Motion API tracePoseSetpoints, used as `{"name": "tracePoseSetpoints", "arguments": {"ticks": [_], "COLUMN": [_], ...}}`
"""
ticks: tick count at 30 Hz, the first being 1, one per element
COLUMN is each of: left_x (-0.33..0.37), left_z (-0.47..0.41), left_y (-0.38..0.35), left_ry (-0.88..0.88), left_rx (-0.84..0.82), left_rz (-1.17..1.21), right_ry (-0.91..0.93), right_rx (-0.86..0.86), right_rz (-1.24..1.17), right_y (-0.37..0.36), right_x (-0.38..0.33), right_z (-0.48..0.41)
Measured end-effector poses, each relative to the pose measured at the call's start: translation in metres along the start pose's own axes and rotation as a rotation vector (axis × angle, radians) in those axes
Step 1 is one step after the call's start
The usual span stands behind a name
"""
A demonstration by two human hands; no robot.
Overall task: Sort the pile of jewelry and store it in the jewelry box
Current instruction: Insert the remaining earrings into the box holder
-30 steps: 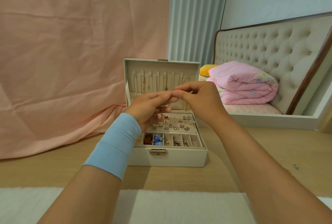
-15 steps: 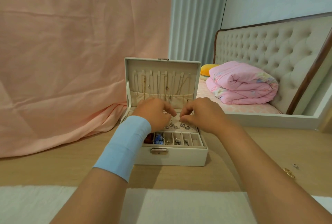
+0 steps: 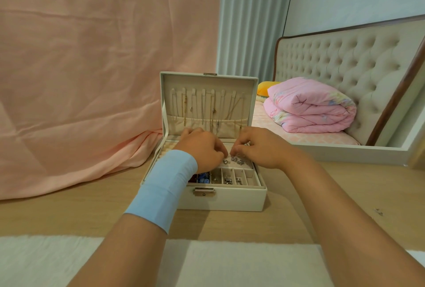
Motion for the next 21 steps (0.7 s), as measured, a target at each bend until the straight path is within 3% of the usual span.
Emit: {"name": "tracePoseSetpoints", "arguments": {"ticks": [6,12,21], "left_x": [0.003,0.027,0.12], "left_z": [-0.001,0.0,0.026], "left_y": [0.0,0.002,-0.031], "left_ry": [-0.005,-0.021,-0.178], "left_rx": [0.041,0.156,0.044], "left_rz": [0.021,0.234,0.277], "right_ry": [-0.062,-0.101,-0.225], "right_rx": [0.056,0.127,-0.023], "right_rz": [-0.18,-0.235,-0.021], "right_y": [0.007,0.032,0.091], "right_x": [0.0,0.014,0.078], "right_z": [0.004,0.028,0.118]}}
Point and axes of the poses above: each hand's wrist, its own z-axis away from the middle knuckle, its own y-axis out of the back of the hand, x = y × z, the point moved 4 cm from there along -z, towards the middle knuckle, and after that the axes turned 8 degrees about x, right-handed, at the moved point
